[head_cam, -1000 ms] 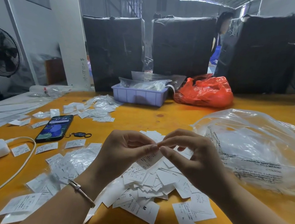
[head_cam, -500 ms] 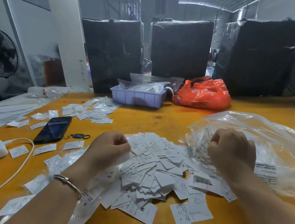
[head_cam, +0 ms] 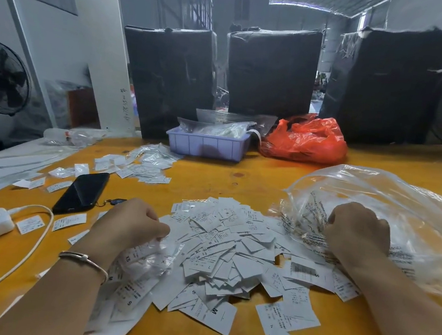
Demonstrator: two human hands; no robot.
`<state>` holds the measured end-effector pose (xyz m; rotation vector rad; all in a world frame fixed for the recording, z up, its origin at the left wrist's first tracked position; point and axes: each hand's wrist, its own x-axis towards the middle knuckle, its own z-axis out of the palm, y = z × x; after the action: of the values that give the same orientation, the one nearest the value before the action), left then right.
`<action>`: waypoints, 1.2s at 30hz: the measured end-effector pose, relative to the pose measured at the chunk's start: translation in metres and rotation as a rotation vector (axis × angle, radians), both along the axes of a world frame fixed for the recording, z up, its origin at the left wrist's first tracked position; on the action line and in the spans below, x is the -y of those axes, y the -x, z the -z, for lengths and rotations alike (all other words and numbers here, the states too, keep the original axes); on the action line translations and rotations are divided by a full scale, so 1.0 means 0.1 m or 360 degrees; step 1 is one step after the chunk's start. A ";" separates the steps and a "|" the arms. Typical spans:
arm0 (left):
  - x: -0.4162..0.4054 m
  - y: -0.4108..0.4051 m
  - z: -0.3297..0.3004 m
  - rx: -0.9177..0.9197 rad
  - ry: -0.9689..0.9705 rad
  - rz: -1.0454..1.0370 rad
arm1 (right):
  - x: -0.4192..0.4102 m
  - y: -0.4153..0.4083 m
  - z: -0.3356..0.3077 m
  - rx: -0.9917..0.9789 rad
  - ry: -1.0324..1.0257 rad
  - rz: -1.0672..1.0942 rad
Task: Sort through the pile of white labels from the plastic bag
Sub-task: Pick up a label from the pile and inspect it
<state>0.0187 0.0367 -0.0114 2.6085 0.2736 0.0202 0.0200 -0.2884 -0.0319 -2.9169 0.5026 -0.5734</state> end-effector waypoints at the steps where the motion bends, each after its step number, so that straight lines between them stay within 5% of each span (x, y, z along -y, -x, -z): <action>1: -0.01 0.00 0.00 0.0000 -0.0022 -0.0004 | 0.01 -0.01 0.00 0.0017 -0.0014 -0.0008; 9: 0.09 0.00 0.08 0.0345 -0.0088 0.0081 | -0.05 0.04 -0.06 0.0476 -0.0110 -0.0172; 13: 0.25 0.03 0.13 0.0651 0.0083 0.0392 | -0.30 0.19 -0.11 0.0763 -0.0255 -0.0599; 15: 0.34 0.06 0.13 0.0641 0.0268 0.0586 | -0.48 0.29 -0.11 0.0707 -0.0746 -0.1035; 17: 0.42 0.12 0.10 0.0486 0.0500 0.0769 | -0.62 0.38 -0.12 0.0353 -0.1416 -0.1414; 19: 0.49 0.18 0.07 0.0247 0.0827 0.0929 | -0.69 0.42 -0.09 0.0103 -0.1757 -0.1555; 23: 0.56 0.24 0.07 0.0125 0.1143 0.1039 | -0.74 0.43 -0.06 0.0029 -0.1866 -0.1537; 36: 0.58 0.26 0.06 0.0122 0.1095 0.1012 | -0.68 0.44 -0.12 0.0219 -0.2032 -0.1470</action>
<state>-0.0072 -0.0213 -0.0169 1.8971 -0.5004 -0.1651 -0.0240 -0.2205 -0.0198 -1.5666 -0.3999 -0.1596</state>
